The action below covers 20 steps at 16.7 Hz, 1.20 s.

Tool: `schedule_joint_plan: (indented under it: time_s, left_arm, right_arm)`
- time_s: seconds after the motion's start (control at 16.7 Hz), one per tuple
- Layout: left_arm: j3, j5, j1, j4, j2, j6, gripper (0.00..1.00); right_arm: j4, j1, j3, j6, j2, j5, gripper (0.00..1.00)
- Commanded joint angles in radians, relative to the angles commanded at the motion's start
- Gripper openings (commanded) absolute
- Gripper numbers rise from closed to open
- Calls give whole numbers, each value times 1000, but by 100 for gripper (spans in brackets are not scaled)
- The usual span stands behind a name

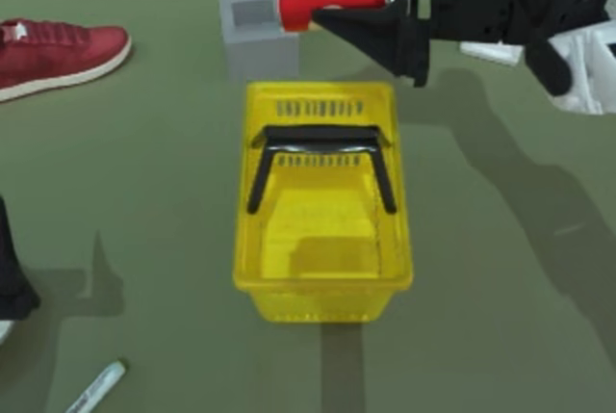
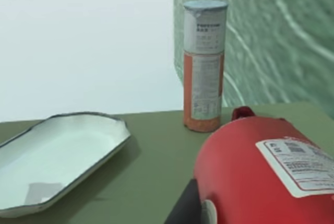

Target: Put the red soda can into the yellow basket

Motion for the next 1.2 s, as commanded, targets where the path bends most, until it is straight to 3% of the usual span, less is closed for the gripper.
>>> schedule_joint_plan:
  time_s: [0.12, 0.54, 0.96, 1.2]
  left_arm:
    - [0, 0, 0, 0, 0, 0, 100]
    - [0, 0, 0, 0, 0, 0, 100]
    - [0, 0, 0, 0, 0, 0, 100]
    - [0, 0, 0, 0, 0, 0, 100]
  right_arm:
    - [31, 3, -16, 11, -12, -21, 0]
    - [46, -1, -17, 12, 8, -22, 0]
    - [310, 6, -81, 8, 204, -19, 0]
    - [346, 8, -93, 6, 233, -17, 0]
